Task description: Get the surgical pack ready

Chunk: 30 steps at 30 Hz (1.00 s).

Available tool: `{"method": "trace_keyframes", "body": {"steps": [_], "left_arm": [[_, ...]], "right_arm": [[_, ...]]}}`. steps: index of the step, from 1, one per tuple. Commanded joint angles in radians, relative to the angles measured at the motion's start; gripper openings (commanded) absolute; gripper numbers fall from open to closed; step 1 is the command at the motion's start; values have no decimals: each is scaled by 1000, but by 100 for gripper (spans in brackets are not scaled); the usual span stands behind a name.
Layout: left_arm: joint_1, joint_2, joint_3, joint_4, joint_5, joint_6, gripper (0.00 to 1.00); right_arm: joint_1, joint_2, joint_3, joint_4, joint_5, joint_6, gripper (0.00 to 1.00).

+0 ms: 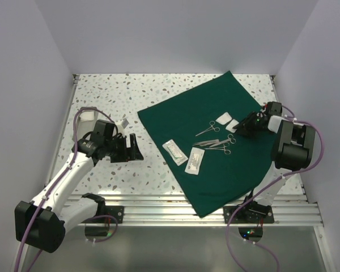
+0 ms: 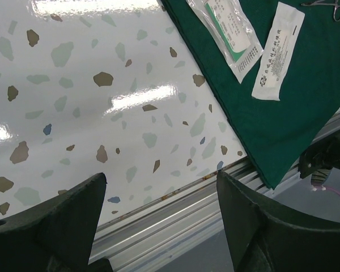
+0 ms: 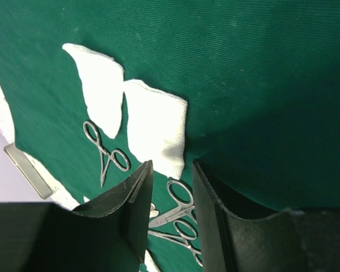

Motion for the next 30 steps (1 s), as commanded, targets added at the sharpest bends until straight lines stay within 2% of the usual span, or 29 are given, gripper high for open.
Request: {"method": "trace_keyframes", "body": {"steps": [1,11,18,22,30], "left_arm": [[-5,-1,44,15,27,18,82],[-7,16,42,30,39,15,83],[-7,19,33,36,41,19,83],[-7,19,27,42,47,19,83],[-7,21,35,35,45,30,83]], "right_arm": [[1,66,8,35,77,-8,38],[1,35,42,15,78,-12,33],[1,-35,97,-74,132,-62,38],[0,12,143,-92,128,-65,43],[3,77,134,-31,83,-42,44]]}}
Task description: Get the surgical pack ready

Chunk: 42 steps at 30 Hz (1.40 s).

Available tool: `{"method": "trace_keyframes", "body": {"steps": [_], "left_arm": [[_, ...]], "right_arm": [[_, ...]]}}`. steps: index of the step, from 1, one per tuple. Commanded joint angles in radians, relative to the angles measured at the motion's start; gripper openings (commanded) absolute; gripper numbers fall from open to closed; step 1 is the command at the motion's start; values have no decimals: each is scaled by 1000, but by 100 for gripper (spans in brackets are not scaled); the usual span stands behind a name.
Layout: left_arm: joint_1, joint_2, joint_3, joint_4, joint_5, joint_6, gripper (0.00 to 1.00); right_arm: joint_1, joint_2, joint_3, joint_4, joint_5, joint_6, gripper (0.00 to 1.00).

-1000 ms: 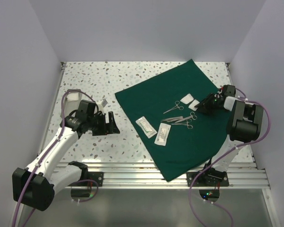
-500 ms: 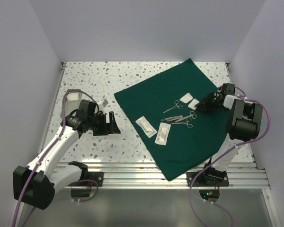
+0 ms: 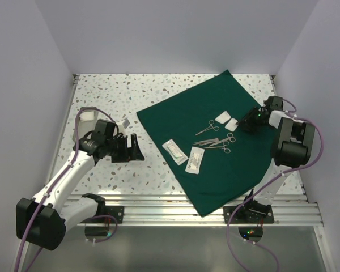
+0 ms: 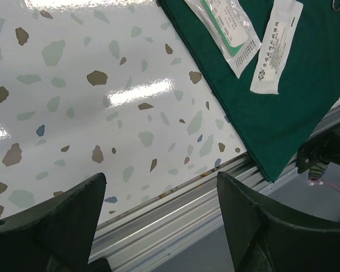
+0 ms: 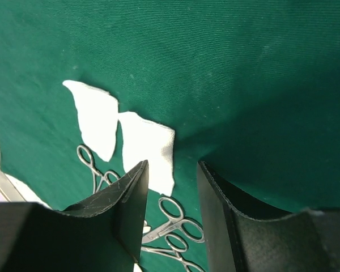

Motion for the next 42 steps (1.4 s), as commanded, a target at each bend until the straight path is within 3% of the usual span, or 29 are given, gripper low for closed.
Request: {"method": "trace_keyframes", "body": {"steps": [1,23,29,30,42], "left_arm": [[-7,-2,31,30,21,27,83],[-7,-17,11,36,38,15,84],[-7,-15,13,38,44,12,84],[-7,-14,16,38,44,12,84],[-7,-9,28,44,50,-5,84]], "right_arm": [[0,32,11,29,-9,-1,43],[26,82,0,114,-26,41,34],[27,79,3,138,-52,67,9],[27,76,5,137,-55,74,1],[27,-131,-12,97,-119,192,0]]}}
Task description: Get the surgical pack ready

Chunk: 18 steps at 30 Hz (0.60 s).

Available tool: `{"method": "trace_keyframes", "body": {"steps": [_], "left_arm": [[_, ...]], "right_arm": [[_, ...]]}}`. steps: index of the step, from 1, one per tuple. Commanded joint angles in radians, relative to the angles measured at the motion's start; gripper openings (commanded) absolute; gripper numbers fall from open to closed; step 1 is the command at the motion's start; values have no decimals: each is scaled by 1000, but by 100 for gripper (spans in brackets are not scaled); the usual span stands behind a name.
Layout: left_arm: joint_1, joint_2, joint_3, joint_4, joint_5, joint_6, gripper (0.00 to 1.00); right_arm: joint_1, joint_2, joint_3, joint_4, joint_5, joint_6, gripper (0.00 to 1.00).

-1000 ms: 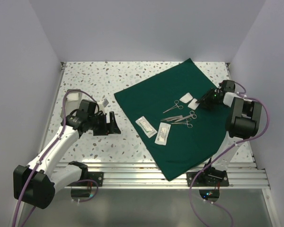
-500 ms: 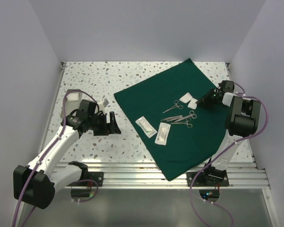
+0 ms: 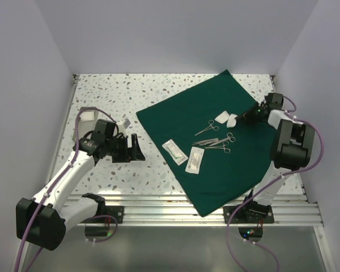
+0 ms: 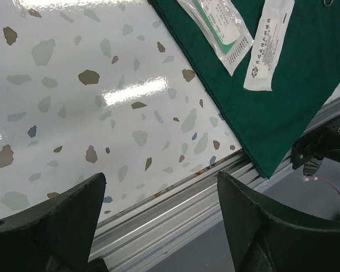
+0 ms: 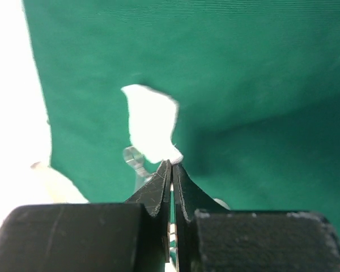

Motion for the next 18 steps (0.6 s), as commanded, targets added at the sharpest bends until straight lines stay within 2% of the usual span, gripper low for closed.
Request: {"method": "trace_keyframes", "body": {"steps": [1,4,9,15,18], "left_arm": [[-7,-7,27,43,25,-9,83],[-7,-8,24,49,30,-15,83],[-7,-1,18,60,37,-21,83],[-7,2,21,52,39,-13,83],[-7,2,24,48,37,-9,83]], "right_arm": [[7,-129,-16,17,-51,84,0],[26,-158,-29,69,-66,163,0],[94,-117,-35,205,-50,316,0],[153,-83,-152,472,53,541,0],[164,-74,-216,563,117,604,0]]}}
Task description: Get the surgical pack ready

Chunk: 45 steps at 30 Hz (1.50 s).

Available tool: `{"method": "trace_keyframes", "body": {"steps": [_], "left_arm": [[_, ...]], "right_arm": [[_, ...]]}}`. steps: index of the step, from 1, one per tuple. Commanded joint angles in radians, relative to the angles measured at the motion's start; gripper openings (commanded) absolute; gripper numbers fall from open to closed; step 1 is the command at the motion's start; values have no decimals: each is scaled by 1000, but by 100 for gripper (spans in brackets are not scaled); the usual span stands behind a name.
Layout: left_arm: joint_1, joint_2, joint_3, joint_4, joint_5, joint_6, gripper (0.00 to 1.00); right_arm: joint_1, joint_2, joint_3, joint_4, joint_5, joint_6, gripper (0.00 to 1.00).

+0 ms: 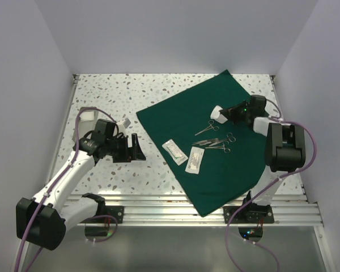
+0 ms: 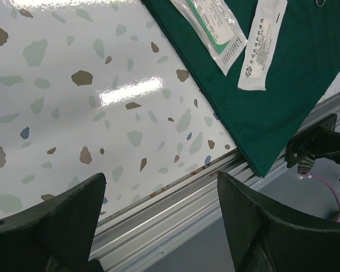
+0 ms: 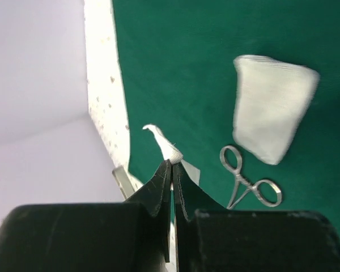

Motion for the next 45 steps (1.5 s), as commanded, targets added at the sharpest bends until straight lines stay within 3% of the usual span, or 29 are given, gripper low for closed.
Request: {"method": "trace_keyframes", "body": {"steps": [1,22,40,45], "left_arm": [[-7,0,25,36,19,6,84],[-7,13,38,21,10,34,84],[-7,14,33,23,15,37,84],[-7,16,29,27,19,35,84]], "right_arm": [[-4,10,-68,183,115,139,0],[-27,62,-137,272,187,130,0],[-28,64,-48,65,199,-45,0],[-30,64,-21,36,196,-74,7]]}}
